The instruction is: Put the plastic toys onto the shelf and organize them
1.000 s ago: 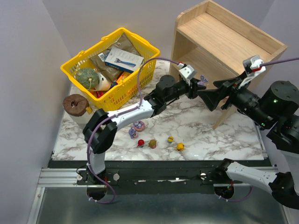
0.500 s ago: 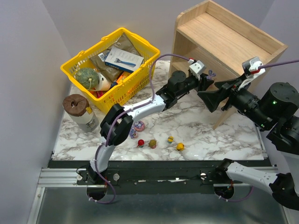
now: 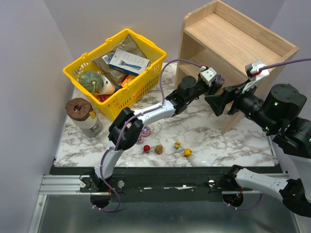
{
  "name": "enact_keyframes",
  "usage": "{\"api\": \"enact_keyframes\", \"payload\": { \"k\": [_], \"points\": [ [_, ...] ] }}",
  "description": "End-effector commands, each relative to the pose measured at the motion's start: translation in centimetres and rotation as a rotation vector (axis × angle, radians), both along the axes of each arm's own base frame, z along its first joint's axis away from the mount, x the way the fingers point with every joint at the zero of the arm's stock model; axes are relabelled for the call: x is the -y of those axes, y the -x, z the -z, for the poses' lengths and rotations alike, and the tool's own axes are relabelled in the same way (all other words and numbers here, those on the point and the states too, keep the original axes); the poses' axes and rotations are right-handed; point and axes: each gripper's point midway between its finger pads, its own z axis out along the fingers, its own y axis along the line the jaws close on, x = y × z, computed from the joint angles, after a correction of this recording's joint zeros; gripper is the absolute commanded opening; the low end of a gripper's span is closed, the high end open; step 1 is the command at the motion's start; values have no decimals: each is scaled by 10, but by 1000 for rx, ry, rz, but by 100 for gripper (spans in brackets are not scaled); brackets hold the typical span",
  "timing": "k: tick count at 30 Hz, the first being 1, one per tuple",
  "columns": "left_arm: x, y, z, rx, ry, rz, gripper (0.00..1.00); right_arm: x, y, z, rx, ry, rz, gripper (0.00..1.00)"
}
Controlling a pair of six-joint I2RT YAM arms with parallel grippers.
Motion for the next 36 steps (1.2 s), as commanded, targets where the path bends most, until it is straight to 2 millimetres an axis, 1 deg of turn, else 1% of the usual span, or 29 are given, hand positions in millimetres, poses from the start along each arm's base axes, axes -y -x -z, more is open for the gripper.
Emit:
{"api": "enact_keyframes", "payload": {
  "k": [1, 2, 4, 6, 8, 9, 10, 13, 15, 16, 23, 26, 28, 29, 34, 36],
  "points": [
    [8, 2, 8, 16, 18, 11, 22, 3, -5, 15, -36, 50, 37, 89],
    [8, 1, 9, 10, 25, 14, 27, 3, -7, 16, -38, 58, 39, 89],
    [9, 3, 16, -8, 32, 26, 30, 4, -8, 17, -41, 61, 46, 89],
    [9, 5, 22, -22, 33, 28, 36, 4, -9, 18, -47, 68, 49, 89],
    [8, 5, 24, -28, 48, 27, 39, 3, -10, 21, -55, 72, 53, 89],
    [8, 6, 31, -38, 44, 28, 41, 3, -10, 22, -60, 73, 52, 89],
    [8, 8, 28, -36, 62, 33, 41, 3, -11, 23, -63, 77, 53, 89],
    [8, 9, 33, -47, 78, 44, 42, 1, -12, 28, -81, 89, 55, 89],
    [8, 12, 37, -59, 88, 54, 46, 1, -13, 30, -89, 96, 57, 89],
    [9, 15, 34, -53, 100, 71, 47, 1, -14, 30, -91, 99, 60, 89],
    [14, 21, 42, -56, 120, 112, 51, 4, -13, 36, -117, 104, 79, 89],
    [18, 20, 45, -49, 113, 127, 53, 5, -11, 37, -123, 108, 78, 89],
    [21, 19, 44, -38, 109, 136, 54, 7, -11, 36, -118, 113, 81, 89],
    [22, 18, 47, -38, 99, 136, 54, 8, -11, 36, -116, 119, 83, 89],
    [26, 15, 53, -27, 64, 130, 57, 11, -9, 36, -109, 134, 82, 89],
    [27, 13, 57, -17, 42, 128, 60, 13, -9, 37, -108, 134, 90, 89]
  ]
}}
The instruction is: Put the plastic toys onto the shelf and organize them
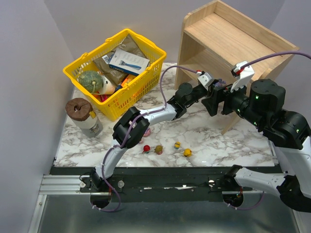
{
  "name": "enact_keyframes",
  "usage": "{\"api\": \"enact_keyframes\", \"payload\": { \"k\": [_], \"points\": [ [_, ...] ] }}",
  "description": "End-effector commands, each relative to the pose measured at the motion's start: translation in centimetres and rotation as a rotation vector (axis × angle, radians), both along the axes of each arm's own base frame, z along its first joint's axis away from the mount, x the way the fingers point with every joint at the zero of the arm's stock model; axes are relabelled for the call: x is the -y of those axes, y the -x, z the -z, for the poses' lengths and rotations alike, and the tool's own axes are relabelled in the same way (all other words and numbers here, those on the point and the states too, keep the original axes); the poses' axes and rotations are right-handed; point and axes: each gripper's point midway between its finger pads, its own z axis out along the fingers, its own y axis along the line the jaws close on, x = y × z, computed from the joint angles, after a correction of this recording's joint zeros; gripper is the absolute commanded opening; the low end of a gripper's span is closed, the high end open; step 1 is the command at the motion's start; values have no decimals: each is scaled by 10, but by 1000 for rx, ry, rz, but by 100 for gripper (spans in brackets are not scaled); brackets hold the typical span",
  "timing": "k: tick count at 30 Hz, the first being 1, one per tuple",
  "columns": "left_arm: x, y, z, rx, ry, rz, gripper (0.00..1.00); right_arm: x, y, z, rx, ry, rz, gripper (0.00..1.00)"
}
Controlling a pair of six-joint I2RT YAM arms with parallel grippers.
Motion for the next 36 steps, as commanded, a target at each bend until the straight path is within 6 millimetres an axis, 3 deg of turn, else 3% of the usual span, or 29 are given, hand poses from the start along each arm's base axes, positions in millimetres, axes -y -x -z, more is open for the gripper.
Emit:
{"api": "enact_keyframes", "payload": {
  "k": [1, 13, 27, 36],
  "points": [
    [14, 0, 52, -45, -145, 29, 61, 10, 5, -1, 12, 19, 21, 89],
    [6, -12, 53, -68, -142, -12, 86, 11, 5, 2, -4, 23, 26, 89],
    [-12, -11, 26, -33, -101, -48, 96, 10, -1, 9, -25, 29, 55, 89],
    [-24, -16, 24, -38, -89, -88, 96, 8, -1, 10, -34, 26, 54, 89]
  ]
}}
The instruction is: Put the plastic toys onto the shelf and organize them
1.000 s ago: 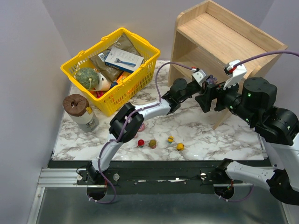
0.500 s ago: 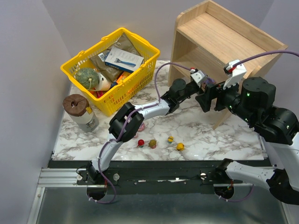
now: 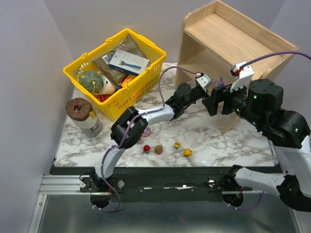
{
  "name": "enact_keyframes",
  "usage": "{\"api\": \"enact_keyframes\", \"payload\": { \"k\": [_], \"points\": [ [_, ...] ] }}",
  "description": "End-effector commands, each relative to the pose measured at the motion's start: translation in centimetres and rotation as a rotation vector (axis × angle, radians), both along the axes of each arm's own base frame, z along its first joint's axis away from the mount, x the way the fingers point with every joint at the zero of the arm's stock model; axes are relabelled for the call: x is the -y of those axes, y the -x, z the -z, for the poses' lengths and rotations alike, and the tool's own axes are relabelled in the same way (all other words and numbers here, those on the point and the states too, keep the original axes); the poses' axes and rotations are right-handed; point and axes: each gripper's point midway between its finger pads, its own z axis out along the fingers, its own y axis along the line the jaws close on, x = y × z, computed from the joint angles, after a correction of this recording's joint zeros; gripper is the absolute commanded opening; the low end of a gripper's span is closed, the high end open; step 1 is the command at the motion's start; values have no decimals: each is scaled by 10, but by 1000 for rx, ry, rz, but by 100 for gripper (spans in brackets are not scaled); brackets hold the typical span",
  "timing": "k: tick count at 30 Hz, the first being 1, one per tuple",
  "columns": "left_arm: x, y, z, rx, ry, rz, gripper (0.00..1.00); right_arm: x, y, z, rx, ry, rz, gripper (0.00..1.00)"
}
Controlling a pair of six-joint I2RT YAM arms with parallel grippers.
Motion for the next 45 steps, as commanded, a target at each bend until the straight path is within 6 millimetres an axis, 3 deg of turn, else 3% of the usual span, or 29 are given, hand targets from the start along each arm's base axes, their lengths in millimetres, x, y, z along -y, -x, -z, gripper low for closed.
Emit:
{"api": "enact_keyframes", "payload": {
  "k": [1, 11, 18, 24, 34, 45],
  "points": [
    [-11, -9, 3, -34, -5, -55, 95, 4, 0, 6, -19, 13, 25, 89],
    [4, -16, 4, -38, -13, 6, 91, 2, -2, 9, -29, 29, 22, 89],
    [15, -13, 7, -53, -39, 89, 74, 4, -3, 11, -27, 44, 28, 89],
    [10, -14, 11, -90, -42, 64, 62, 5, -2, 13, -30, 44, 32, 89],
    [3, -6, 16, -117, -28, 23, 61, 4, -3, 16, -37, 45, 34, 89],
    [16, -2, 18, -136, -25, 27, 63, 6, -4, 20, -45, 53, 47, 89]
  ]
}}
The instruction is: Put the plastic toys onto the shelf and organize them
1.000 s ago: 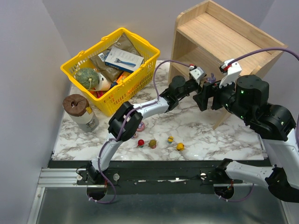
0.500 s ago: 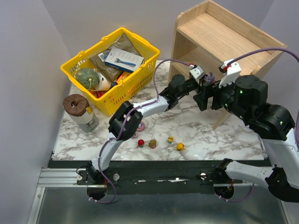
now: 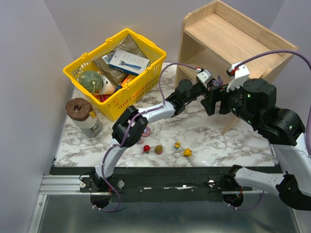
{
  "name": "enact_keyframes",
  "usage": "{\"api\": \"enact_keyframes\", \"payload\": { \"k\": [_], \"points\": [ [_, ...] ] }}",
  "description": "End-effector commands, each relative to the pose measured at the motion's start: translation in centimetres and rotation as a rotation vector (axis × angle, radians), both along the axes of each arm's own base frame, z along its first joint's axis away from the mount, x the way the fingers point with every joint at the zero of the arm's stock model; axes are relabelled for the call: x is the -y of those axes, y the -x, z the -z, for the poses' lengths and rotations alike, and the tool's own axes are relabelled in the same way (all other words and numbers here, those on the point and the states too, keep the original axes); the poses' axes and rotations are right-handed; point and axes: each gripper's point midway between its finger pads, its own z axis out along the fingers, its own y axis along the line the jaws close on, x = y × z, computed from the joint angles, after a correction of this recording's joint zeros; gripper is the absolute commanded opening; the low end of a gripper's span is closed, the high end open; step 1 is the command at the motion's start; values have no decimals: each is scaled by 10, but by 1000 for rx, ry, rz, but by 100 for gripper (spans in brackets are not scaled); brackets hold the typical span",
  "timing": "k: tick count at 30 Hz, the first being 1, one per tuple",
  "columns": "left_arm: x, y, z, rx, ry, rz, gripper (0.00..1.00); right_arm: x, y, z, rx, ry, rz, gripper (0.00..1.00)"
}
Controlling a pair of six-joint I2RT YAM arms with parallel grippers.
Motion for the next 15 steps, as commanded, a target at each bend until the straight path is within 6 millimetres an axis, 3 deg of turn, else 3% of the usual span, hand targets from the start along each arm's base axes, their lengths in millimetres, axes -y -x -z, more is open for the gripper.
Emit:
{"api": "enact_keyframes", "payload": {
  "k": [1, 9, 15],
  "points": [
    [10, 4, 21, -79, -33, -11, 63, 6, 2, 9, -21, 30, 22, 89],
    [13, 6, 27, -87, -38, -17, 63, 10, 3, 8, -12, 34, 29, 89],
    [9, 0, 33, -89, -52, -64, 73, 11, 4, 7, -13, 38, 30, 90]
  ]
}}
